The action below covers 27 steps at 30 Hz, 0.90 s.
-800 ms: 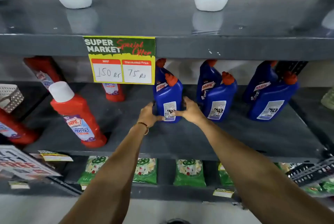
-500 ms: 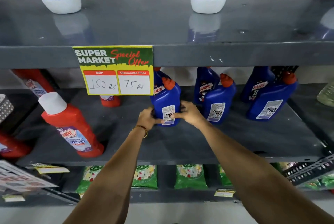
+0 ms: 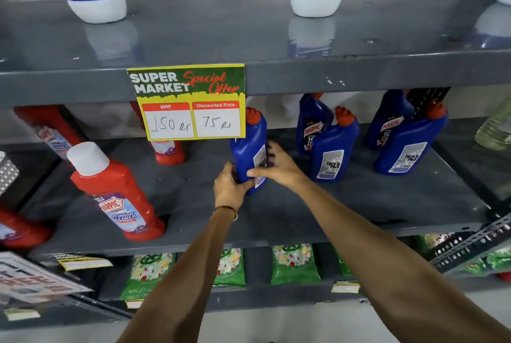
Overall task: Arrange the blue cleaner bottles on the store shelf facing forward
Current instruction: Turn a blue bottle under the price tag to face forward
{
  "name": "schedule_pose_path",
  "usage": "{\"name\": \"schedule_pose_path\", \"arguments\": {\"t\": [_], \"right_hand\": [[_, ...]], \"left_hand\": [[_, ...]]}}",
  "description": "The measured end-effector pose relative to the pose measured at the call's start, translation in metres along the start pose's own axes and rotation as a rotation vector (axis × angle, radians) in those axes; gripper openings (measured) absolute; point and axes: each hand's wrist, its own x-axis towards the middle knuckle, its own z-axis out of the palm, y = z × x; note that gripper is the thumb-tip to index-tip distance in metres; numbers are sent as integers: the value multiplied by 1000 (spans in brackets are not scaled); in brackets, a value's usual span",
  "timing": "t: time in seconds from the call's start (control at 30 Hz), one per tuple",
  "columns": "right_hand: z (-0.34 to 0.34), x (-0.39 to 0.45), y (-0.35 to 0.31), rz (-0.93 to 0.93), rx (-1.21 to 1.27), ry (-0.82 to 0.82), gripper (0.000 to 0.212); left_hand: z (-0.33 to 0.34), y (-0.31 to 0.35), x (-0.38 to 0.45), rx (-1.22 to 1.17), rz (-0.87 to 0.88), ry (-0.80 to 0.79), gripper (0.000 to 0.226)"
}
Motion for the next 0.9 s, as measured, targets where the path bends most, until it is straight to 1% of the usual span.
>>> {"name": "schedule_pose_path", "arguments": {"t": [0.1, 0.13, 0.2, 0.3, 0.37, 0.47, 0.5, 0.57, 0.63, 0.7, 0.77, 0.83, 0.9], "right_hand": [[14, -1, -4, -78, -33, 116, 94], [14, -1, -4, -91, -32, 142, 91], [10, -3, -3, -98, -38, 131, 87], [2, -5, -2, -97, -14, 45, 87], [-4, -7, -2, -77, 59, -37, 79], [-15, -11, -7, -42, 196, -218, 68], [-19, -12, -7, -24, 238, -279, 67], [-24, -13, -8, -3, 289, -372, 66], [-26, -12, -8, 1, 314, -425, 66], [-26, -12, -8, 6, 337, -454, 67], [-27, -12, -8, 35, 386, -469, 66], [-28, -11, -9, 56, 423, -444, 57], [-28, -12, -9, 49, 422, -388, 44]], "left_hand": [[4, 6, -9, 74, 103, 36, 39], [2, 5, -9, 64, 111, 15, 38], [-6, 0, -4, -35, 76, -106, 39], [-25, -5, 12, -266, -91, -338, 50], [-37, -4, 20, -287, -142, -453, 61], [-46, 1, 27, -261, -162, -594, 72], [-46, 3, 27, -280, -173, -673, 73], [-44, 9, 26, -314, -185, -833, 66], [-42, 12, 24, -331, -202, -916, 55], [-42, 14, 23, -337, -225, -914, 48], [-41, 15, 22, -329, -225, -870, 44], [-37, 15, 20, -332, -221, -777, 45], [-29, 10, 18, -323, -230, -616, 57]]}}
